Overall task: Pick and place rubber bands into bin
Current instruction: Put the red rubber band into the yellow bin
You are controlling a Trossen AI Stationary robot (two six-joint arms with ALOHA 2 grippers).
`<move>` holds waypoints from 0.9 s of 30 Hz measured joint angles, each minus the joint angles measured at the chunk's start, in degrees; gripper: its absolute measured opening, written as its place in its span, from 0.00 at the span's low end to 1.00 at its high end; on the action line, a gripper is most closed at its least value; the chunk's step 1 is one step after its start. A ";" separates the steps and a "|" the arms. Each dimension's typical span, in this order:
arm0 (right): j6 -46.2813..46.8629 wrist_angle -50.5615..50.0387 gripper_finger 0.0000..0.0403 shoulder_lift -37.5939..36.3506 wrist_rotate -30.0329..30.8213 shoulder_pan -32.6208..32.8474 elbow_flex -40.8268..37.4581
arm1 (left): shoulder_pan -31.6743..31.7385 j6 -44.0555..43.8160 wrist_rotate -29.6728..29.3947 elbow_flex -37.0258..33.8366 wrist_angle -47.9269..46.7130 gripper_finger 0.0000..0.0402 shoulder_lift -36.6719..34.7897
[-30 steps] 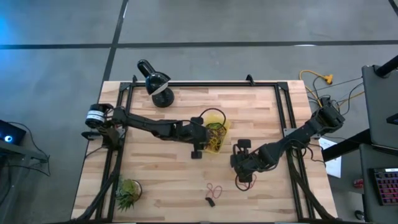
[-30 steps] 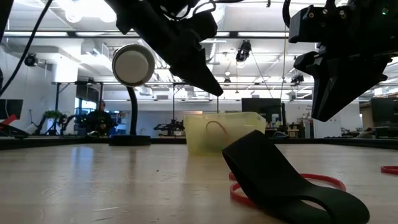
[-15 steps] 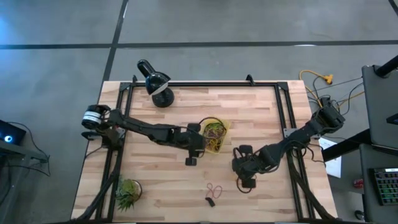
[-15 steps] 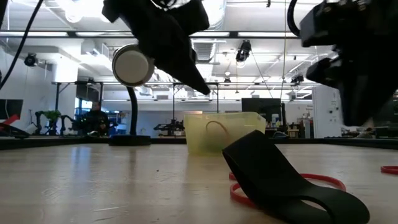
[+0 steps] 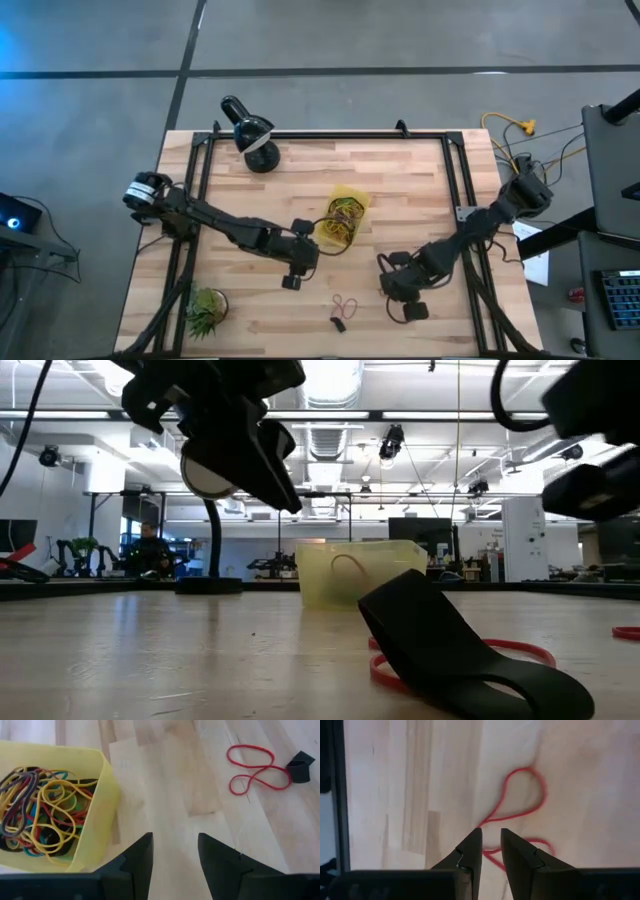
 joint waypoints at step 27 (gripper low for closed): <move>9.79 2.37 0.34 5.74 3.42 4.57 0.00 | -0.02 -2.90 -0.53 -2.09 1.35 0.35 0.01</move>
